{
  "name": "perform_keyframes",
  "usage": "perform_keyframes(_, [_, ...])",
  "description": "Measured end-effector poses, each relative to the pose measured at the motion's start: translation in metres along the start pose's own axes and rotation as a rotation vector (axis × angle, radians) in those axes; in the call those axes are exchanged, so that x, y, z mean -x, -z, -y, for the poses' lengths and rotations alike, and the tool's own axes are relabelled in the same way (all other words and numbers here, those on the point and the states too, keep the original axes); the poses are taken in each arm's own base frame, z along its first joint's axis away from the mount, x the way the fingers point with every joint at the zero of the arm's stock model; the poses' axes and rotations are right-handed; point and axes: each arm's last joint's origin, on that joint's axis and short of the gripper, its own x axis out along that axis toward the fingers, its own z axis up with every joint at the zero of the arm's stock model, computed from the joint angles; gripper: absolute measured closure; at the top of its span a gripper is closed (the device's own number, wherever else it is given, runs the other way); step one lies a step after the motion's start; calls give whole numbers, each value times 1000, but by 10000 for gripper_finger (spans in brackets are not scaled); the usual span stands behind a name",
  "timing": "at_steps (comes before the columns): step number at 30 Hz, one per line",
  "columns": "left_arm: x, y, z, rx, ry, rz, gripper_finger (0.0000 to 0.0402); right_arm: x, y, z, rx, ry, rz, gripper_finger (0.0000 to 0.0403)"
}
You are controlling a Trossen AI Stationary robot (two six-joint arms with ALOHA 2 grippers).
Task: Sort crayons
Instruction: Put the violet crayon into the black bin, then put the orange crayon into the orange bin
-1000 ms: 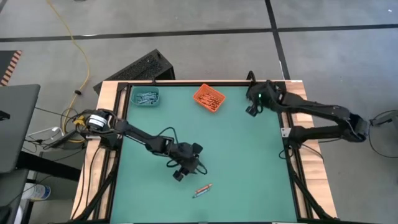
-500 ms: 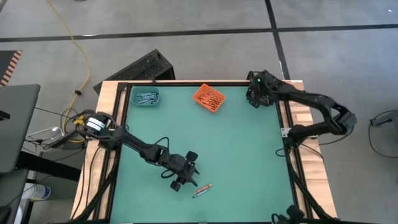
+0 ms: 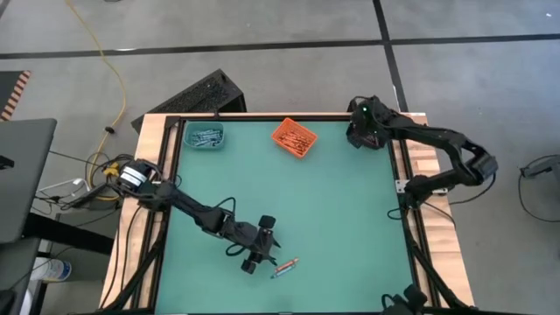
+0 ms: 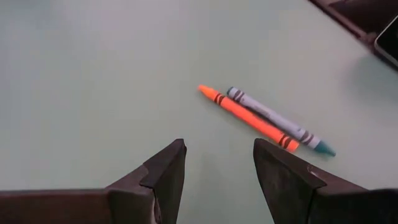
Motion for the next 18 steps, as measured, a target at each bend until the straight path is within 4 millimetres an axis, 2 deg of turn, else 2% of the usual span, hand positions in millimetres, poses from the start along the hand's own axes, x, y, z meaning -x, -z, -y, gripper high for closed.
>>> perform_keyframes(6, [0, -3, 8, 44, 8, 25, 223, 26, -6, 2, -57, -3, 109, 281])
perform_keyframes(10, [1, -3, 15, 59, -20, 25, 223, 49, -9, -7, -74, -139, 217, 277])
perform_keyframes(14, [1, -3, 20, 82, -39, 27, 223, 72, -12, -28, -71, -432, 317, 280])
perform_keyframes(18, [2, -3, 26, 107, -39, 28, 223, 94, -11, -65, -6, -931, 385, 280])
